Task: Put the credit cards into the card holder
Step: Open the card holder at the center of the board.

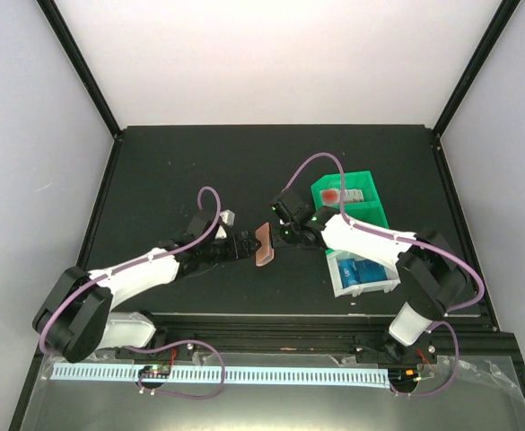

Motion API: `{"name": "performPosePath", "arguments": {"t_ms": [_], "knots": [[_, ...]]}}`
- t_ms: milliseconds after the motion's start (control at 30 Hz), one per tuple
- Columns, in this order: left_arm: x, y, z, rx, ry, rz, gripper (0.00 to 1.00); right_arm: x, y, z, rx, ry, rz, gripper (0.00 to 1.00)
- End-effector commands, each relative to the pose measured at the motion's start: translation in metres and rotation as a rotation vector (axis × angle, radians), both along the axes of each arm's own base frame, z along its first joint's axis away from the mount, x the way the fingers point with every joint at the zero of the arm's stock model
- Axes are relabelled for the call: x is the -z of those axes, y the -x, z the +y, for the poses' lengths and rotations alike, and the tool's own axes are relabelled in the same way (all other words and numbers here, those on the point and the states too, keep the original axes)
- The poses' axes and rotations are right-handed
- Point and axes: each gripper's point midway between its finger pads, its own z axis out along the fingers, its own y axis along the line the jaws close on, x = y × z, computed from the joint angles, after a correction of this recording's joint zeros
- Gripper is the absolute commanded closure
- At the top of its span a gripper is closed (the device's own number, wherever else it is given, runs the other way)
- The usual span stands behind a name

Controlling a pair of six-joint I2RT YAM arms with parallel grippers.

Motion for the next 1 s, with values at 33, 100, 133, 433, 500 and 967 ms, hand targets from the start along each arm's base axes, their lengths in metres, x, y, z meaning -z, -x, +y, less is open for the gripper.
{"name": "performPosePath", "arguments": {"t_ms": [33,100,133,433,500,967], "knots": [[-0.031,-0.007,-0.009,0.062,0.007,-0.078,0.01,-0.027,0.004,0.010,-0.053,-0.068,-0.011,0.99],[-0.034,-0.009,-0.011,0.071,0.006,-0.090,0.01,-0.028,0.004,0.012,-0.062,-0.075,-0.007,0.99],[-0.034,-0.010,-0.013,0.079,0.006,-0.091,0.01,-0.028,0.005,0.013,-0.068,-0.079,-0.005,0.99],[-0.016,-0.014,-0.019,0.114,-0.029,-0.041,0.02,-0.024,0.005,0.018,-0.088,-0.092,0.005,0.99],[-0.010,-0.014,-0.018,0.114,-0.048,-0.030,0.04,-0.023,0.005,0.019,-0.091,-0.094,0.007,0.99],[0.013,-0.014,-0.016,0.156,-0.133,0.025,0.10,-0.020,0.006,0.021,-0.104,-0.099,0.009,0.99]]}}
